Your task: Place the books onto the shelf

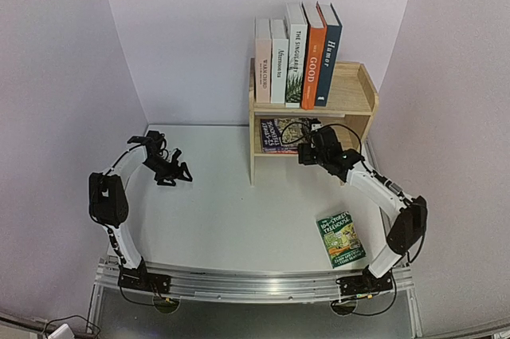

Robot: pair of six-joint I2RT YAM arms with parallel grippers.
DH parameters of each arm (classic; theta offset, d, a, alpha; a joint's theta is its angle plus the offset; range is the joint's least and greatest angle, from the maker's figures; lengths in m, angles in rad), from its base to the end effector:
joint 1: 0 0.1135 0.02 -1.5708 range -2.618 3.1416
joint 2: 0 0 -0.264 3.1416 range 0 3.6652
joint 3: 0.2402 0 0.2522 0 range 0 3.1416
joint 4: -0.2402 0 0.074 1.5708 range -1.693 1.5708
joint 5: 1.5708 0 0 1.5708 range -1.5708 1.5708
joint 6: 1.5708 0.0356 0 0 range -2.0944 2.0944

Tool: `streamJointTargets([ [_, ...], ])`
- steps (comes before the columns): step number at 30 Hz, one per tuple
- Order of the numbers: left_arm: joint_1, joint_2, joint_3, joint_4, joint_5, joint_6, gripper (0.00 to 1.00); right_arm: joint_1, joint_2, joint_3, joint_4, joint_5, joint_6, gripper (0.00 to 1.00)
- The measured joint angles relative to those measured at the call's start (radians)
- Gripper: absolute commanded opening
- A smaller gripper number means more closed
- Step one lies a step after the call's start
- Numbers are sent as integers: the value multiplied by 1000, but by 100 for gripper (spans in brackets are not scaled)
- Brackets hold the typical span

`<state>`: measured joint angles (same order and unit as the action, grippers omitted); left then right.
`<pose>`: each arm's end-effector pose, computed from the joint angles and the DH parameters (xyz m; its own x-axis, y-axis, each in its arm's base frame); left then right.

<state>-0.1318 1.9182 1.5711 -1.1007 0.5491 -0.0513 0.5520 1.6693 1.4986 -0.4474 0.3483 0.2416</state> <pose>0.3678 -0.0675 0.2312 -0.9915 0.0873 -0.0960 0.1249 0.8428 -0.5236 0.3343 0.1916 0.3315 -0.5404 -0.0687 -0.8386 -0.1306 0.9914 0.0030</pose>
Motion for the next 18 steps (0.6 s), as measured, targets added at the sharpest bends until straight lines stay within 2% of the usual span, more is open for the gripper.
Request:
streamJointTargets([
  [13, 2, 0, 0, 0, 0, 0, 91, 32, -103, -86, 24, 34, -6, 79],
  [15, 2, 0, 0, 0, 1, 0, 91, 32, -105, -86, 31, 36, 2, 77],
  [18, 2, 0, 0, 0, 0, 0, 91, 32, -111, -86, 41, 52, 38, 68],
])
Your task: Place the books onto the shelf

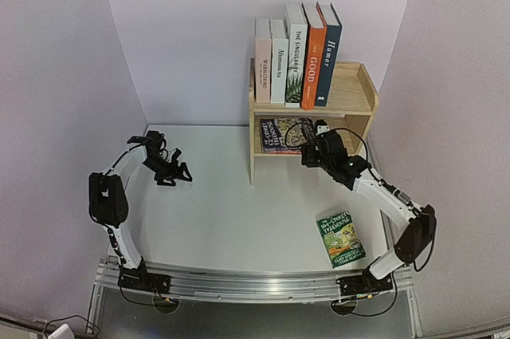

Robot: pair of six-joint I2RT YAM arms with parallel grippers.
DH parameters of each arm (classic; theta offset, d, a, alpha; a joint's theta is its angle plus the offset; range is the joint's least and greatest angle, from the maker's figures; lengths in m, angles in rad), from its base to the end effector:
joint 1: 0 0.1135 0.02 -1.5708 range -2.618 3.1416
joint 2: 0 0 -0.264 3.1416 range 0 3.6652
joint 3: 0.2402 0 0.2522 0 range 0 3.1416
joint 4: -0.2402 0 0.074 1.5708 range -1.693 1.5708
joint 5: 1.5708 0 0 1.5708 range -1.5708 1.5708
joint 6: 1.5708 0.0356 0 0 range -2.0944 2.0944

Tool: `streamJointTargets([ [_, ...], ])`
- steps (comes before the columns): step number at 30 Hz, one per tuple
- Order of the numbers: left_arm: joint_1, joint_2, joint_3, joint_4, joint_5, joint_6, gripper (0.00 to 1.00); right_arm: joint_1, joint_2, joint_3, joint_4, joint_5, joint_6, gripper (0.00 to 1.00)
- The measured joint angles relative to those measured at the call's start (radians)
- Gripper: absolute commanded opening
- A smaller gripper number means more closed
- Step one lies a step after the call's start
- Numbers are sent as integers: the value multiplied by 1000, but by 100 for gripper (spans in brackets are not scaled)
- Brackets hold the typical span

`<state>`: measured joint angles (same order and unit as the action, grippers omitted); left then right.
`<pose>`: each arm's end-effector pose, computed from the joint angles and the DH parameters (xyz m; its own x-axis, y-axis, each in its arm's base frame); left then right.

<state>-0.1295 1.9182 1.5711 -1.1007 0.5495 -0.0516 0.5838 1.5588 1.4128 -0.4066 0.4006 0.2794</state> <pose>0.3679 -0.0667 0.2312 -0.9918 0.0848 -0.0958 0.1227 0.8429 -0.5240 0.3070 0.1862 0.3452 -0.4846 -0.0158 -0.8746 -0.1009 0.9942 0.0380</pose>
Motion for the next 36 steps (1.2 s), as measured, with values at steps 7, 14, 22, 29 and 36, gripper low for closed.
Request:
streamJointTargets([
  [7, 0, 0, 0, 0, 0, 0, 91, -1, -20, -1, 15, 79, 199, 52],
  [14, 0, 0, 0, 1, 1, 0, 91, -2, 7, -2, 71, 129, 338, 44],
  [22, 0, 0, -1, 1, 1, 0, 91, -3, 52, -2, 108, 185, 376, 31],
  [29, 0, 0, -1, 1, 1, -1, 91, -12, 68, -2, 116, 194, 402, 29],
  [36, 0, 0, -1, 1, 2, 0, 91, -23, 83, -1, 128, 182, 417, 11],
])
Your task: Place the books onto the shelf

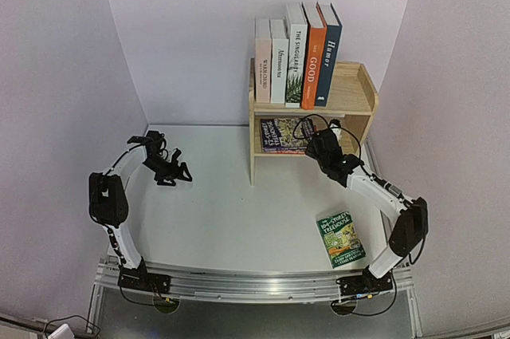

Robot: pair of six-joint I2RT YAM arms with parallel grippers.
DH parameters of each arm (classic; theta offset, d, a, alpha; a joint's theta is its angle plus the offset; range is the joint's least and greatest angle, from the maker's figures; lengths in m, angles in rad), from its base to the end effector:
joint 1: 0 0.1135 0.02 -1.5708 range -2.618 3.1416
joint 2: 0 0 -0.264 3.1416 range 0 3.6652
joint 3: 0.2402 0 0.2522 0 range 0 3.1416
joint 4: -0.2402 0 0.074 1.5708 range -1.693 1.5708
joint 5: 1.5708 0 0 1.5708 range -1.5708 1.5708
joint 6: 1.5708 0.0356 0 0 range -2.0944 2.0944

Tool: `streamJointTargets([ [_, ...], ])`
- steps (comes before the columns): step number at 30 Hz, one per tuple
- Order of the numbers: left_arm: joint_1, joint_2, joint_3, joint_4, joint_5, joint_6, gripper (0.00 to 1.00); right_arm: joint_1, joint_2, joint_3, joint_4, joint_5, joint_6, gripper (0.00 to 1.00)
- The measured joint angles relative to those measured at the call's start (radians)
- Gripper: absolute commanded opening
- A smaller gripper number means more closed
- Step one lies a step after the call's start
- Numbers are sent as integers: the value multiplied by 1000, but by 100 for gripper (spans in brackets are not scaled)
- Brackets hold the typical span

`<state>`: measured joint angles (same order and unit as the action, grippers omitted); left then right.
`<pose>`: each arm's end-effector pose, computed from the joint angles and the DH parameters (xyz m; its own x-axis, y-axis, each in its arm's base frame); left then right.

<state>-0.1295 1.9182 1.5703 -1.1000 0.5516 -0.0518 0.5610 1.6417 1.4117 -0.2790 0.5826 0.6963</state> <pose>0.3679 -0.0667 0.2311 -0.9918 0.0847 -0.0955 0.1225 0.8418 -0.5258 0.3334 0.1864 0.3289 -0.3406 0.4185 -0.8419 0.2359 0.9049 0.3544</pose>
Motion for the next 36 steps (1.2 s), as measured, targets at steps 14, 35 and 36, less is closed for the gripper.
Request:
streamJointTargets([
  [14, 0, 0, -2, 0, 6, 0, 91, -2, -26, -48, 51, 6, 65, 0],
  [35, 0, 0, -2, 0, 15, 0, 91, -2, -116, -134, -15, 68, 113, 0],
  [36, 0, 0, -2, 0, 15, 0, 91, -2, -116, -130, -18, 65, 106, 0],
])
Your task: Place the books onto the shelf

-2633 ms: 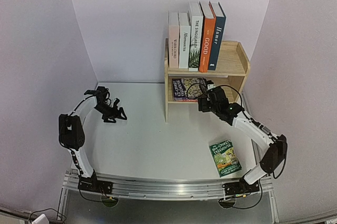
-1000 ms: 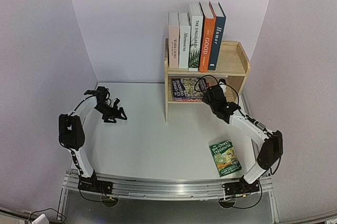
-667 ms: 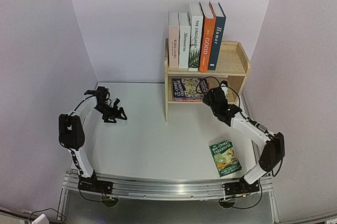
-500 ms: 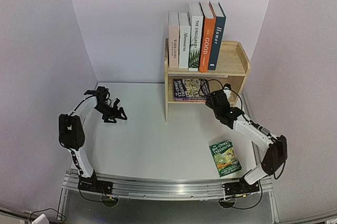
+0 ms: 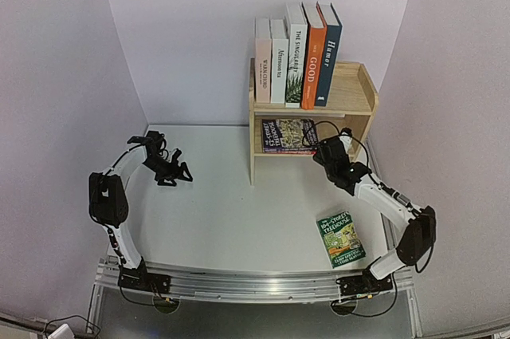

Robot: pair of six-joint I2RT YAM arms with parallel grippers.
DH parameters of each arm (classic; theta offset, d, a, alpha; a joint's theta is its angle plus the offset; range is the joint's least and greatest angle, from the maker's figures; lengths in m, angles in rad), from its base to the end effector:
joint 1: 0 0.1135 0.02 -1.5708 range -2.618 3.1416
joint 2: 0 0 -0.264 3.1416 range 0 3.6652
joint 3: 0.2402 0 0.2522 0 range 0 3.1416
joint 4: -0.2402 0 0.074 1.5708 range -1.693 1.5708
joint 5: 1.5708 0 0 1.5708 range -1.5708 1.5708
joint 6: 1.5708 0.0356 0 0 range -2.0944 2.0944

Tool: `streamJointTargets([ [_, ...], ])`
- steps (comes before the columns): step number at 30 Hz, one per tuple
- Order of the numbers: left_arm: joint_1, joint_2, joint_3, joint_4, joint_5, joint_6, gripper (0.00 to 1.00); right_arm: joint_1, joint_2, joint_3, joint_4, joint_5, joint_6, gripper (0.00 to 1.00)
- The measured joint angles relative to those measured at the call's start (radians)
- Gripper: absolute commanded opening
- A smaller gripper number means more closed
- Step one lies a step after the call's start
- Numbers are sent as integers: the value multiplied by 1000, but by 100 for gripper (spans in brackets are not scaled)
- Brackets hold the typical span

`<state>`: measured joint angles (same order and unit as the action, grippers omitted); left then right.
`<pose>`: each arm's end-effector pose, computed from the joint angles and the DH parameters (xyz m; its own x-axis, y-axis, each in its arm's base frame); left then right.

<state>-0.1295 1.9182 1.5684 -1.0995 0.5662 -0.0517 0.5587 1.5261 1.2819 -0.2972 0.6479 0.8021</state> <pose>0.3676 -0.0671 0.2309 -0.9920 0.0852 -0.0935 0.1224 0.8340 -0.5380 0.3066 0.1663 0.3235 -0.2923 0.4932 -0.8193 0.3252 0.8570 0.3998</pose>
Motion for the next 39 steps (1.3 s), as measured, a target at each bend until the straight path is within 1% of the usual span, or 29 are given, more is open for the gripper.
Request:
streamJointTargets([
  [1, 0, 0, 0, 0, 0, 0, 91, 0, 0, 3, -3, -5, -10, 3],
  [3, 0, 0, 0, 0, 0, 1, 92, 0, 0, 5, -17, -27, -37, 13],
  [6, 0, 0, 0, 0, -1, 2, 93, 0, -5, 9, -114, -68, -70, 34],
  [8, 0, 0, 0, 1, -1, 4, 93, 1, -16, 10, -212, -86, -76, 52],
  [10, 0, 0, -5, 5, -1, 7, 94, 1, -44, 5, -330, -97, -52, 83],
  [11, 0, 0, -8, 7, -1, 8, 94, 1, -61, 0, -385, -100, -39, 91],
  [13, 0, 0, -12, 10, -1, 10, 94, 1, -98, -23, -480, -101, -4, 94],
  [15, 0, 0, -13, 10, -1, 11, 94, 1, -124, -51, -568, -102, 32, 95],
  [17, 0, 0, -13, 11, -1, 11, 94, -5, -114, -86, -634, -104, 72, 96],
  [19, 0, 0, -13, 10, -1, 12, 95, -17, -70, -124, -681, -114, 105, 96],
  [22, 0, 0, -13, 10, -1, 20, 95, -59, 44, -173, -711, -135, 135, 97],
  [26, 0, -7, -27, 16, -1, 26, 95, -105, 117, -195, -687, -176, 140, 97],
  [32, 0, -13, -39, 19, -1, 27, 95, -195, 115, -269, -562, -257, 144, 92],
  [34, 0, -14, -39, 19, -1, 27, 94, -220, 115, -302, -525, -287, 149, 84],
  [39, 0, -14, -39, 19, -1, 27, 95, -224, 120, -358, -462, -344, 159, 33],
])
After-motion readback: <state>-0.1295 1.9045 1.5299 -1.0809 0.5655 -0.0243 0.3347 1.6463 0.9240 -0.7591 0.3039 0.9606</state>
